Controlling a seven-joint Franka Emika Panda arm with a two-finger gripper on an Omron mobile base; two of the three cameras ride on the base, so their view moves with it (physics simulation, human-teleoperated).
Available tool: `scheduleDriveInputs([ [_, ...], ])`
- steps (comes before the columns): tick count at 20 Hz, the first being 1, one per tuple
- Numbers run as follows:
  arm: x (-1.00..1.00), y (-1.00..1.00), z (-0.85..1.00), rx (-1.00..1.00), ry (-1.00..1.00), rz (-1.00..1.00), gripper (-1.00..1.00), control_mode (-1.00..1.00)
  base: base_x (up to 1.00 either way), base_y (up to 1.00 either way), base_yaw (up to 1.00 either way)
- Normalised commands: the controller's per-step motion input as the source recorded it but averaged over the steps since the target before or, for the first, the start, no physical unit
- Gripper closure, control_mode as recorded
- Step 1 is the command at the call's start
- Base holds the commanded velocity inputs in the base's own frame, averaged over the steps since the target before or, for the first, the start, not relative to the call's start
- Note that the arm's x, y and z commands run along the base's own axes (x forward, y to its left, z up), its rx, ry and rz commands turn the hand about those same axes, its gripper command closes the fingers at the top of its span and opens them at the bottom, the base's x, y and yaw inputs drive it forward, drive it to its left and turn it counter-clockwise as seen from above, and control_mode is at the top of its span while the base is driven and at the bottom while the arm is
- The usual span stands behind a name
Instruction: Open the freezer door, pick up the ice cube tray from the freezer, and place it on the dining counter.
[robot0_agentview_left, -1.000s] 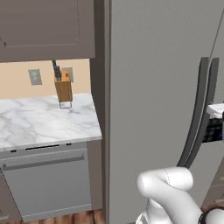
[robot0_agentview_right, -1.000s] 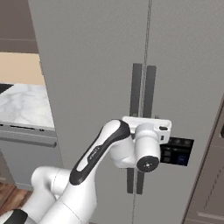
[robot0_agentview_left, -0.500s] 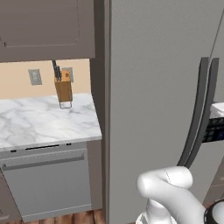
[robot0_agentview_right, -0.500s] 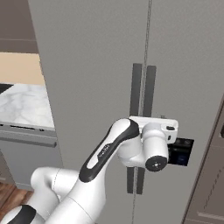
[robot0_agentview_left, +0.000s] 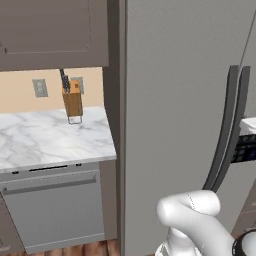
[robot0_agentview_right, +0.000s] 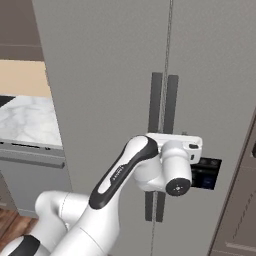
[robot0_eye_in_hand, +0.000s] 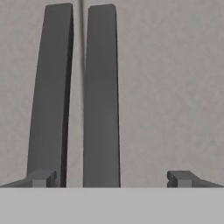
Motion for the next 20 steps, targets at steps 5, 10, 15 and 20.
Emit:
scheduleDriveInputs([
  [5,0.00,0.17,0.00,0.00,0.00,0.00,-1.00,-1.00,0.00,0.00,0.00],
  [10,0.07,0.00,0.00,0.00,0.00,0.00,-1.00,-1.00,0.00,0.00,0.00],
  [15,0.18,0.01,-0.01,0.00,0.00,0.00,-1.00,-1.00,0.00,0.00,0.00],
  [20,0.08,0.01,0.00,0.00,0.00,0.00,-1.00,-1.00,0.00,0.00,0.00],
])
